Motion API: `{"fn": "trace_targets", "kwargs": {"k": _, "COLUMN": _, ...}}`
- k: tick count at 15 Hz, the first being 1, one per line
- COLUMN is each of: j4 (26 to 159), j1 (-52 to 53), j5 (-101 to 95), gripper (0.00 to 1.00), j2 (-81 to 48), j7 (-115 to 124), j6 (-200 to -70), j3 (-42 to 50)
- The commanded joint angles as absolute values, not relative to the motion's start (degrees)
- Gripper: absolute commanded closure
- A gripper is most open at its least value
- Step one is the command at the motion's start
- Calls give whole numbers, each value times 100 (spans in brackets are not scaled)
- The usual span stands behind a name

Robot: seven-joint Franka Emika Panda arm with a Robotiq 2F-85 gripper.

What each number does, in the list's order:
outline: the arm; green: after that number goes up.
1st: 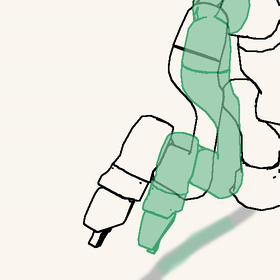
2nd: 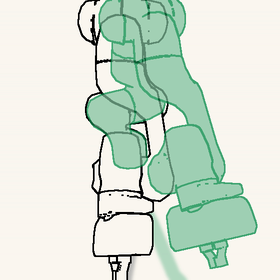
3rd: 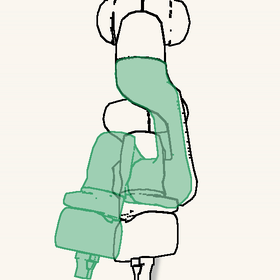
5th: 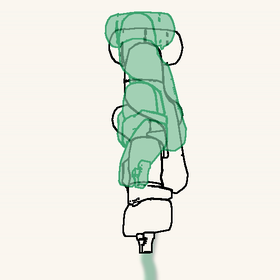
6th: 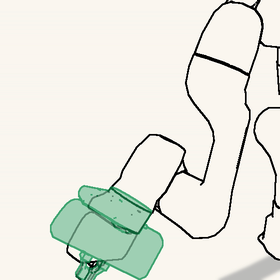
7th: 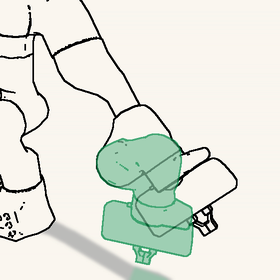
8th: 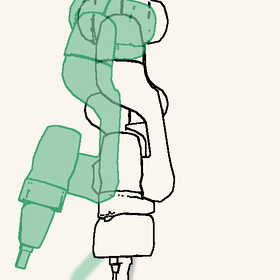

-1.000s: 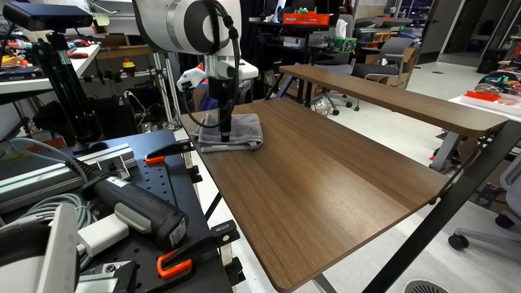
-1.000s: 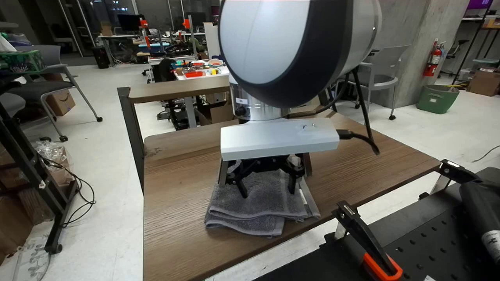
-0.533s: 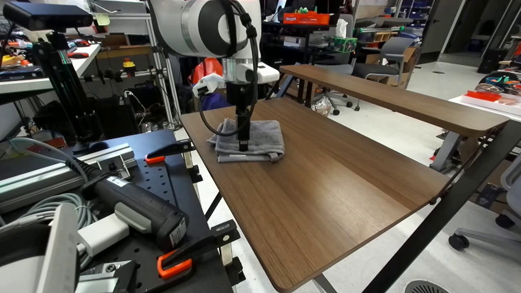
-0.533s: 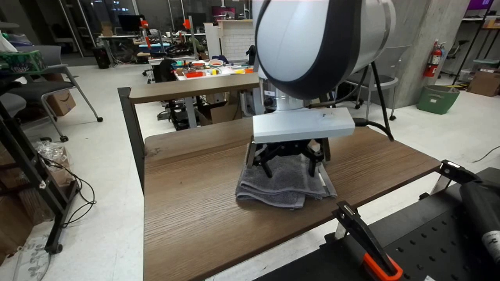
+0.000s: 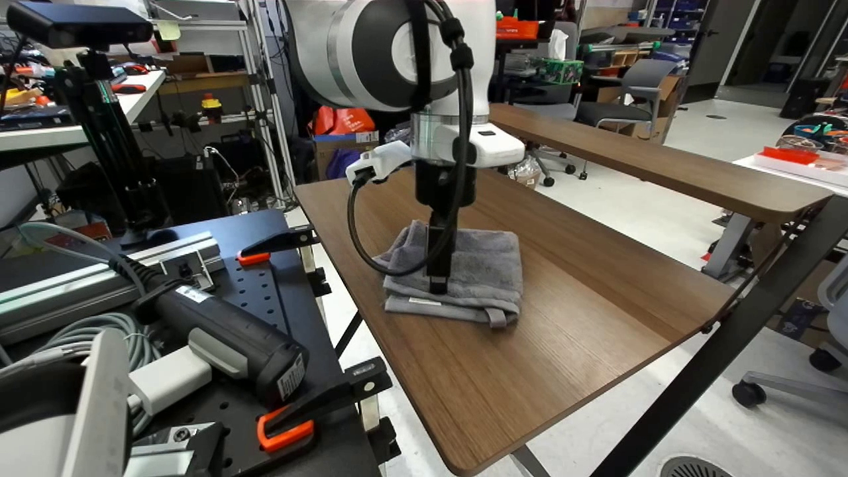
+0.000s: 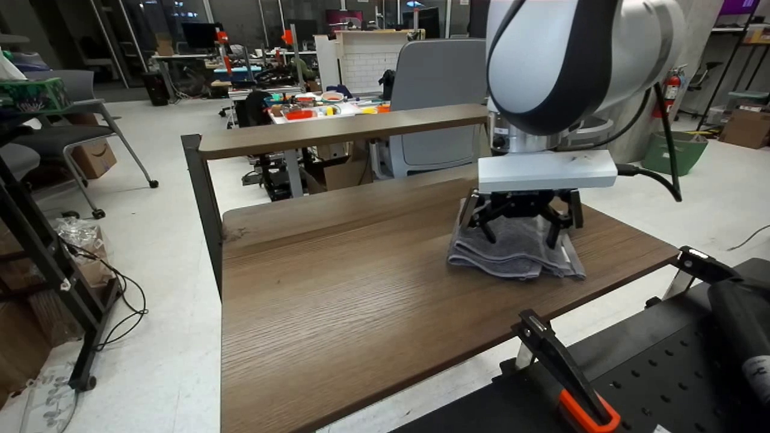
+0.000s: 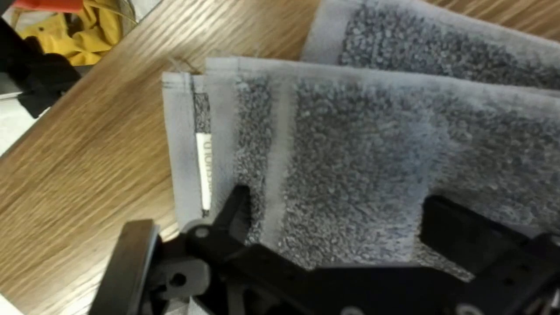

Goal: Move the cloth to the right

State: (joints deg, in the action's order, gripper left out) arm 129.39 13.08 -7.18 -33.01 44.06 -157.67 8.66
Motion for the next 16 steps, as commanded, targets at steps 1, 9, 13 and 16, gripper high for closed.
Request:
{"fn": "trace_targets", "kwargs": {"k": 1, "j4": 13054, "j1": 997, "j5": -437, "gripper": 0, "j2": -3321, "j7": 4167, "j6": -16019, "j3": 1058}}
{"fn": "trace_targets", "kwargs": {"k": 9, "j4": 13368, "j1": 782, "j5": -81, "gripper": 0, "j2": -2472, "j7": 3943, "j6": -15865, "j3": 1137}}
{"fn": "trace_targets", "kwargs": {"k": 13, "j4": 13275, "j1": 824, "j5": -132, "gripper": 0, "j2": -2573, "j7": 3942, "j6": -15761, "j3": 1204}}
{"fn": "trace_targets", "kwargs": {"k": 16, "j4": 13393, "j1": 759, "j5": -127, "gripper": 0, "j2": -2512, "j7": 3858, "j6": -15761, "j3": 1208}}
